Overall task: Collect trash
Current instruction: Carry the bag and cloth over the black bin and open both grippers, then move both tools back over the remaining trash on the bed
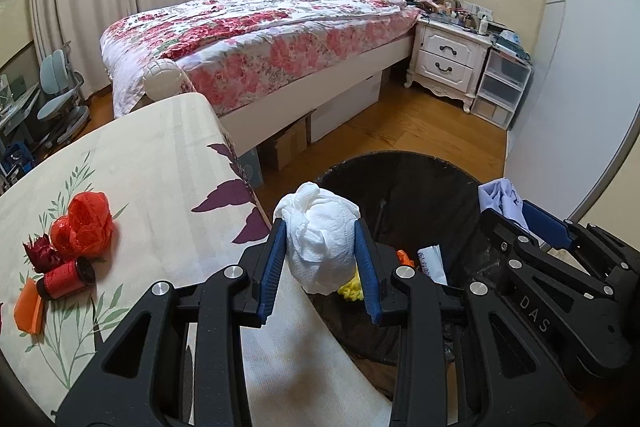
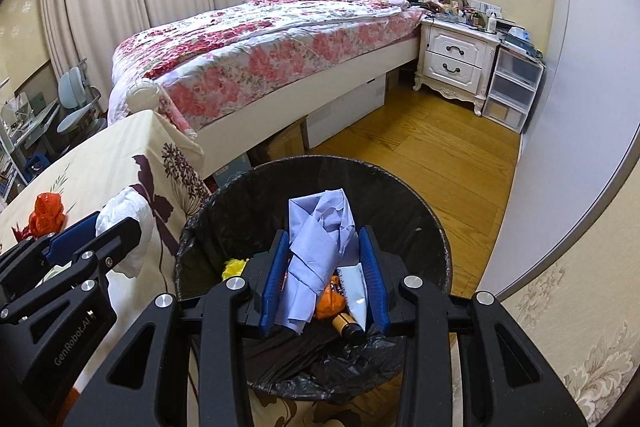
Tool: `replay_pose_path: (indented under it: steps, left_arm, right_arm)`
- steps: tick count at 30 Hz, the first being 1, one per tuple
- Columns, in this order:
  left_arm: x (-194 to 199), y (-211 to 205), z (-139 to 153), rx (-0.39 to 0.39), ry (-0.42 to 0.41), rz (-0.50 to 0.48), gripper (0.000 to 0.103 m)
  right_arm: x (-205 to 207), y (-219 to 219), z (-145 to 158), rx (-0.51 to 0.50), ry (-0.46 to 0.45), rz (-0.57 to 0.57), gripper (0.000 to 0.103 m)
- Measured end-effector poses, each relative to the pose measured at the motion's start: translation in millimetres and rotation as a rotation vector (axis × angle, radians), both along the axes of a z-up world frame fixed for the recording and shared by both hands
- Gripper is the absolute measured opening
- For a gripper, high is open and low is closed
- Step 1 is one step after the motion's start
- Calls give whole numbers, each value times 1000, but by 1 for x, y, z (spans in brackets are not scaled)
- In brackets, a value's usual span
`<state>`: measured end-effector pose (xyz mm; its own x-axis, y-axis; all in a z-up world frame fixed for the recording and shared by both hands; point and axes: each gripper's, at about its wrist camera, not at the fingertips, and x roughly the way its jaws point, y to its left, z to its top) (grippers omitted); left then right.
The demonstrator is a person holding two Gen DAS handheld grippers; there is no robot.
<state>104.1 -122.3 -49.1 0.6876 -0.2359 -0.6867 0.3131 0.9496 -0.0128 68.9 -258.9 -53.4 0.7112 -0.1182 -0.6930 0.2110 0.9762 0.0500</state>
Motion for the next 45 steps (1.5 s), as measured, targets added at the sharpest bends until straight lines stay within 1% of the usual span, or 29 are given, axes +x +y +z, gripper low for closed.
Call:
replay_pose_path:
  steps: [9,15,16,17,18,19,20,23,26,28,30,34,36,41,45]
  left_arm:
    - [14,-14,-11,13,19,-16,33]
    - [21,-21,-14,20,35,-24,35]
    - [21,-20,-15,18,35,-22,37]
    - [21,-20,-14,17,37,-22,42]
    - [21,-19,-14,16,35,-20,45]
    - [21,-19,-13,16,33,-19,48]
    - [20,-19,-13,14,33,-18,52]
    - [19,-16,-12,10,30,-11,63]
    - [19,-12,-11,-7,32,4,77]
    - [19,-8,-9,-18,32,19,80]
    - [18,-4,-7,-15,26,31,85]
    - [12,7,-4,3,5,77,88]
    - [8,16,-1,0,-1,94,90]
    - [-2,41,0,18,2,133,90]
    - [-12,70,0,30,7,185,90]
  right_arm:
    - [15,-11,-12,4,21,-24,37]
    - [17,-13,-12,0,21,-31,37]
    - [17,-14,-12,-6,17,-34,38]
    - [18,-15,-11,-14,17,-37,38]
    - [17,-15,-11,-21,17,-39,41]
    - [17,-15,-12,-24,15,-43,46]
    - [16,-16,-12,-25,13,-48,48]
    - [15,-17,-12,-28,14,-61,50]
    - [14,-17,-11,-34,12,-70,54]
    - [13,-17,-10,-41,11,-74,56]
    - [11,-16,-8,-45,9,-77,61]
    - [8,-13,-4,-46,0,-82,74]
    - [7,-9,-3,-41,-1,-72,75]
    - [5,8,-2,-33,1,-31,76]
    - [5,26,-2,-13,5,10,76]
